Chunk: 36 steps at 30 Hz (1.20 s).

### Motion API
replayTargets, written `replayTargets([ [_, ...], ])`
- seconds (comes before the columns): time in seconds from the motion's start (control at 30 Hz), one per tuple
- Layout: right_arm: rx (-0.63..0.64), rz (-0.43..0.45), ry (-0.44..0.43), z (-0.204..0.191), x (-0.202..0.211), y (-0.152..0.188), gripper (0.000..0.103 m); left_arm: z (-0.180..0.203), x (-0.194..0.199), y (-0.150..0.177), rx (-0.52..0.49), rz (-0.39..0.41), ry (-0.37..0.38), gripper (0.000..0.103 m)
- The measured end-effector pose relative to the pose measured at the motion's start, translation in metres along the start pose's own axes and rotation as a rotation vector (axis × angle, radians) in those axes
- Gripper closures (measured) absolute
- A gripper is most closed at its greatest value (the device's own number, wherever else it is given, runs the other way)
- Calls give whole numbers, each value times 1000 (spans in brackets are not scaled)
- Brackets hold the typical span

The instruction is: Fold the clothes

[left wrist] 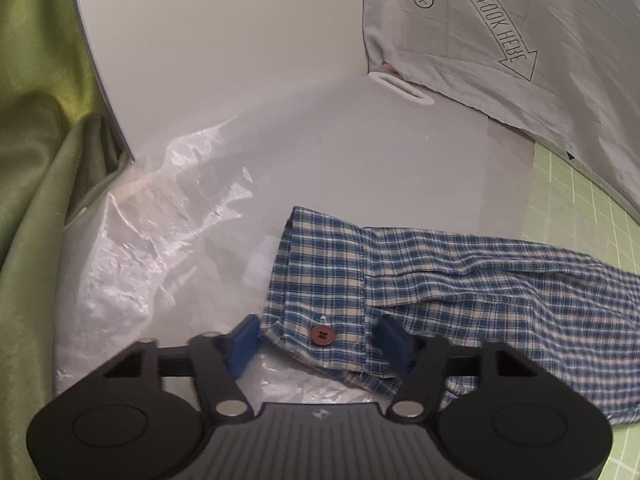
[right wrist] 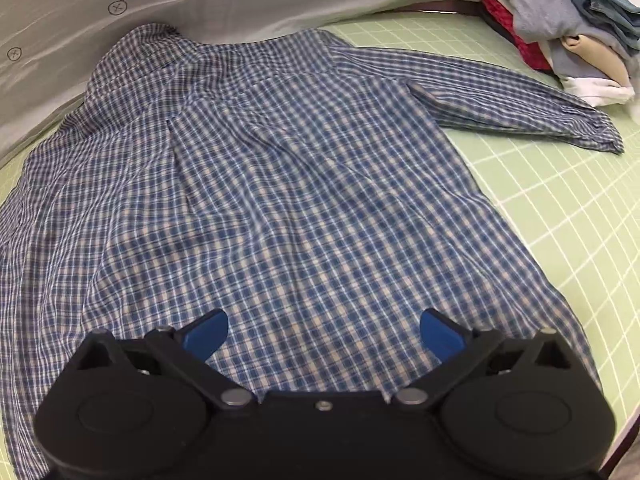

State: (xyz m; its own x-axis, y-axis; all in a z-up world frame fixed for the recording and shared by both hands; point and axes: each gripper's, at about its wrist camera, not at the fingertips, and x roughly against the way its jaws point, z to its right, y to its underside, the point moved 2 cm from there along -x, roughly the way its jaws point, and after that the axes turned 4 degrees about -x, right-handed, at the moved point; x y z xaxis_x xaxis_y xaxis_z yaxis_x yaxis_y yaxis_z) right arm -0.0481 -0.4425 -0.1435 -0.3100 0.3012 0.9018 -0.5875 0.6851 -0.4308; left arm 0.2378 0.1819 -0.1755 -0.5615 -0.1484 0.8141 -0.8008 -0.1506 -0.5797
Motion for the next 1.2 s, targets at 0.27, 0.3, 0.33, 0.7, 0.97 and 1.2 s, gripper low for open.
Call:
replayTargets([
  [0.27, -44, 3, -10, 12, 2, -1, 0, -3, 8, 5, -10, 21, 14, 83],
  [0.3, -51, 7, -10, 14, 2, -1, 0, -5, 9, 4, -4, 19, -9, 83],
  [0.33, -59, 10, -10, 17, 3, -1, 0, -6, 9, 4, 2, 17, -33, 83],
  [0.7, -177, 55, -42, 60, 2, -2, 0, 62, 87, -15, -9, 146, 144, 85],
  [0.97, -193, 49, -80, 75, -10, 9, 0, 209, 153, 18, -164, 117, 452, 85],
  [1.2, -284, 56, -132, 103, -13, 10, 0, 284, 167, 94, -233, -89, 531, 53],
])
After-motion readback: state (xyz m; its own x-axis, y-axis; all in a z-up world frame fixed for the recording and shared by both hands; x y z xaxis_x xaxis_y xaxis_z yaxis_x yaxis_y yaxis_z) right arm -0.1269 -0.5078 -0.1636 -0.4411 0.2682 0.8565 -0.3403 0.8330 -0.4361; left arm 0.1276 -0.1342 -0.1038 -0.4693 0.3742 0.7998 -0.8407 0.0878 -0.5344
